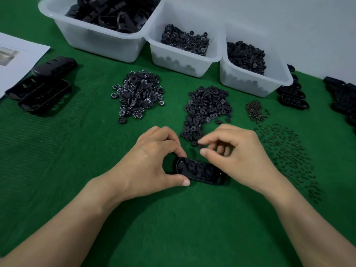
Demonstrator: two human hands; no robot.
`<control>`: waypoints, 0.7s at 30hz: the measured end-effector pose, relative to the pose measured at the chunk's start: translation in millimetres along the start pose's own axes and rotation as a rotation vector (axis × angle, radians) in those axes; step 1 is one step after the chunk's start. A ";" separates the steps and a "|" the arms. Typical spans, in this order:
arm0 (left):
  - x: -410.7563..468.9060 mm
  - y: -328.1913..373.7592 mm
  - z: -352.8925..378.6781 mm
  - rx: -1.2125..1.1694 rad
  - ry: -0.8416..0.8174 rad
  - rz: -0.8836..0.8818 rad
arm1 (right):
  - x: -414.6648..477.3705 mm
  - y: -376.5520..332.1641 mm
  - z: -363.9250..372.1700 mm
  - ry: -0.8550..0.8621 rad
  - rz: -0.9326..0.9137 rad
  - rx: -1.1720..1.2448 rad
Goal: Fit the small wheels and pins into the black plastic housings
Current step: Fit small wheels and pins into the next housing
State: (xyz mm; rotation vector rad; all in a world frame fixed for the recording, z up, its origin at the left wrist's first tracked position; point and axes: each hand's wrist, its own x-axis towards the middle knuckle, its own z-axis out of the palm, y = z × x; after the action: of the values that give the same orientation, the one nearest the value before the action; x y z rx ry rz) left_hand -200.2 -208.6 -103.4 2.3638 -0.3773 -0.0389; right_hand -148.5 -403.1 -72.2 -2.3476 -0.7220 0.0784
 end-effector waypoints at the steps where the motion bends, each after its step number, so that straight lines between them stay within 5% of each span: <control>1: 0.1 0.0 -0.1 0.001 0.000 -0.001 | -5.9 0.1 -3.6 -0.048 -0.019 0.031; 21: 0.2 0.5 -0.1 0.009 0.012 0.002 | -18.4 0.9 -2.6 -0.137 -0.172 -0.120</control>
State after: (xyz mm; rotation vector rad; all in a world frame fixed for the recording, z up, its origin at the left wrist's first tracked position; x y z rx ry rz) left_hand -200.1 -209.0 -103.0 2.3714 -0.3751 -0.0227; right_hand -163.1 -414.7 -73.2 -2.4002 -1.0181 0.1238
